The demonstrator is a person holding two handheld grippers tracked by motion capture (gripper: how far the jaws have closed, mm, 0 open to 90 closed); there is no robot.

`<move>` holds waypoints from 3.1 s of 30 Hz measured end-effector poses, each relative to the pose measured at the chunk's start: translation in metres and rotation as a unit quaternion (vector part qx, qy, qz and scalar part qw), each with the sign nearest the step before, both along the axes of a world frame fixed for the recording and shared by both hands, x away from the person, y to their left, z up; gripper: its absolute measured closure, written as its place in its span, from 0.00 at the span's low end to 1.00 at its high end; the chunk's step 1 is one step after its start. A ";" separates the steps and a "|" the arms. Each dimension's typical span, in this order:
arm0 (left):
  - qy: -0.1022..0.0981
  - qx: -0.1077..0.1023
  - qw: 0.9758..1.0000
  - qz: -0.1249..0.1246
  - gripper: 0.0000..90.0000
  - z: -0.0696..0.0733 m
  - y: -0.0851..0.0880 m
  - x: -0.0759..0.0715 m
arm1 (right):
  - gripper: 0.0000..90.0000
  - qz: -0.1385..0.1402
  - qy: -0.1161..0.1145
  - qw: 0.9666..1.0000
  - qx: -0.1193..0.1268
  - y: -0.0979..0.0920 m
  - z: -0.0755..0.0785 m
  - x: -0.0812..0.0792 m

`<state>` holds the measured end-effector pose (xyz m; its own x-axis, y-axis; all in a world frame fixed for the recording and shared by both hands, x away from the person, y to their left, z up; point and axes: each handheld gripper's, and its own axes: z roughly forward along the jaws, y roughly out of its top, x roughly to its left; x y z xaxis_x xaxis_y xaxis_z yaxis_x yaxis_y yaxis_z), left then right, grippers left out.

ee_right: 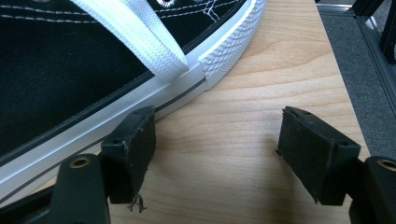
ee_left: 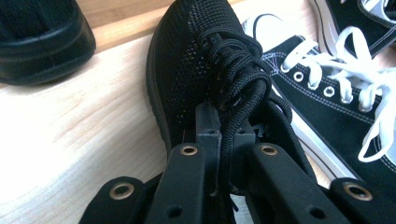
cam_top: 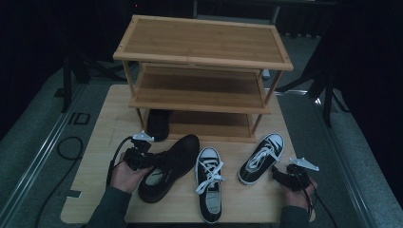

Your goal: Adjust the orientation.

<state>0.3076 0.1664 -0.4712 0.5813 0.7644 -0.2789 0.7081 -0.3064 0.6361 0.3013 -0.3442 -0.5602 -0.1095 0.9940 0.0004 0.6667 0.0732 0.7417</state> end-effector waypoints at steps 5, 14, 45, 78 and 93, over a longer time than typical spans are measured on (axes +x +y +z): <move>-0.005 -0.003 1.000 0.003 0.97 0.004 -0.002 0.003 | 0.30 0.000 0.000 1.000 0.000 0.000 0.000 0.000; -0.014 -0.006 1.000 0.015 0.97 0.007 -0.010 0.012 | 0.30 0.000 0.000 1.000 0.000 0.000 0.000 0.000; -0.029 0.008 0.997 0.071 0.97 -0.002 -0.024 0.050 | 0.30 -0.001 0.000 1.000 0.000 0.000 0.000 0.000; -0.058 -0.041 0.971 0.227 0.96 -0.015 -0.029 0.092 | 0.30 -0.001 0.000 1.000 0.000 0.000 0.000 0.000; -0.066 -0.034 0.970 0.230 0.85 -0.017 -0.028 0.090 | 0.30 -0.001 0.000 1.000 0.000 0.000 0.000 0.000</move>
